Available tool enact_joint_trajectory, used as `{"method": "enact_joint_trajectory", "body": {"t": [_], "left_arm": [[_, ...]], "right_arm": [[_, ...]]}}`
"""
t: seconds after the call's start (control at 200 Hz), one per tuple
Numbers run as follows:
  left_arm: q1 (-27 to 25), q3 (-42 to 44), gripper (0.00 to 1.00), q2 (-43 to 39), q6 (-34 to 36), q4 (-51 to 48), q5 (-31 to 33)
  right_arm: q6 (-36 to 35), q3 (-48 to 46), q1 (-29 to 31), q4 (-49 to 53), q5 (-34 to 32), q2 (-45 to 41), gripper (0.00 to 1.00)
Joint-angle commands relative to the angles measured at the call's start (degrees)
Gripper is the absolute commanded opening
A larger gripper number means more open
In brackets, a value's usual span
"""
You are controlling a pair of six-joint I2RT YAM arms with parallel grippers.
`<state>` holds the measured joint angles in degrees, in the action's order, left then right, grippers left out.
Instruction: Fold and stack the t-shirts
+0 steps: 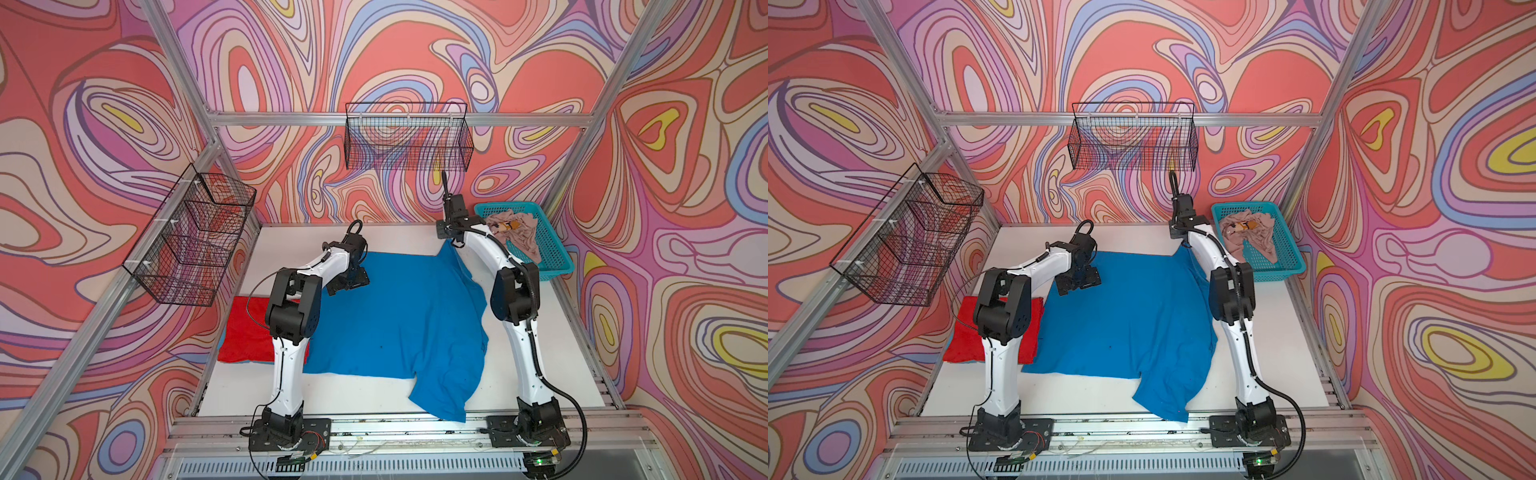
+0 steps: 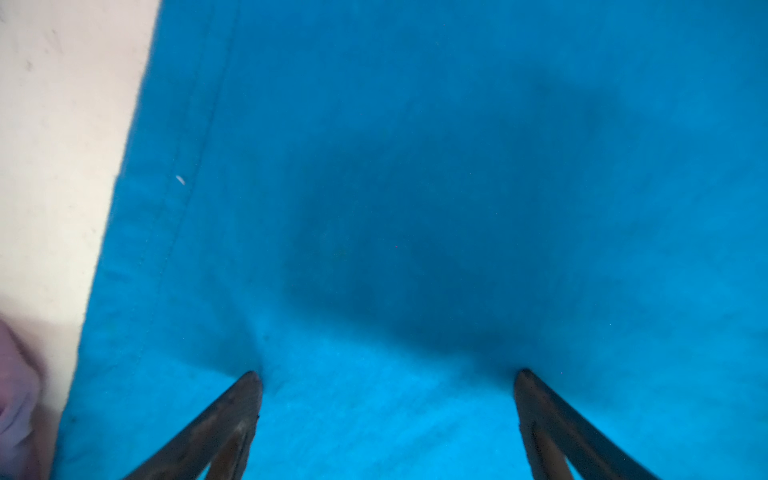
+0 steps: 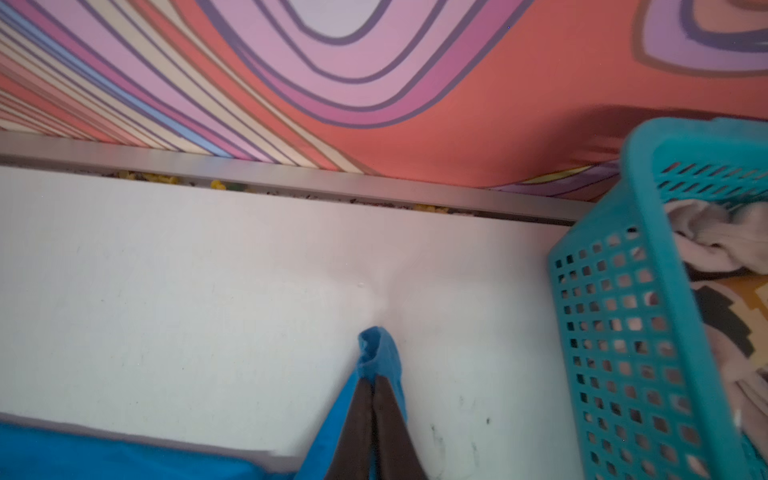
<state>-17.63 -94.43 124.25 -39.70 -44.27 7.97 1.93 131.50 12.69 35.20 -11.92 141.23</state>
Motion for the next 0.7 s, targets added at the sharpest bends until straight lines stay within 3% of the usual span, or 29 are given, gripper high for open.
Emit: {"method": "enact_joint_trajectory", "body": {"t": [0.0, 0.165, 0.3, 0.451, 0.561, 0.691], "left_arm": [[0.6, 1.5, 0.97, 2.9, -0.9, -2.1, 3.7], [0.8, 1.5, 0.97, 2.6, -1.1, -2.6, 4.7], [0.8, 1.6, 0.97, 2.4, -1.1, -2.8, 5.1], [1.0, 1.6, 0.97, 2.1, -1.0, -3.2, 6.0], [1.0, 1.7, 0.97, 1.9, -1.0, -3.2, 6.2], [1.0, 1.9, 0.97, 1.7, -1.0, -3.4, 6.1]], "right_arm": [[-0.5, -2.2, -2.7, 0.8, 2.2, -1.2, 0.0], [0.1, -5.6, -5.8, -2.5, 0.5, -2.7, 0.0], [-1.9, -2.8, -6.1, -1.7, -1.0, 0.1, 0.0], [-0.8, -2.4, -6.1, -3.8, -7.4, 0.7, 0.0], [0.1, -0.1, -6.2, -2.9, -2.9, 0.5, 0.31], [3.2, -0.1, -6.0, -2.5, -1.0, -2.7, 0.48]]}}
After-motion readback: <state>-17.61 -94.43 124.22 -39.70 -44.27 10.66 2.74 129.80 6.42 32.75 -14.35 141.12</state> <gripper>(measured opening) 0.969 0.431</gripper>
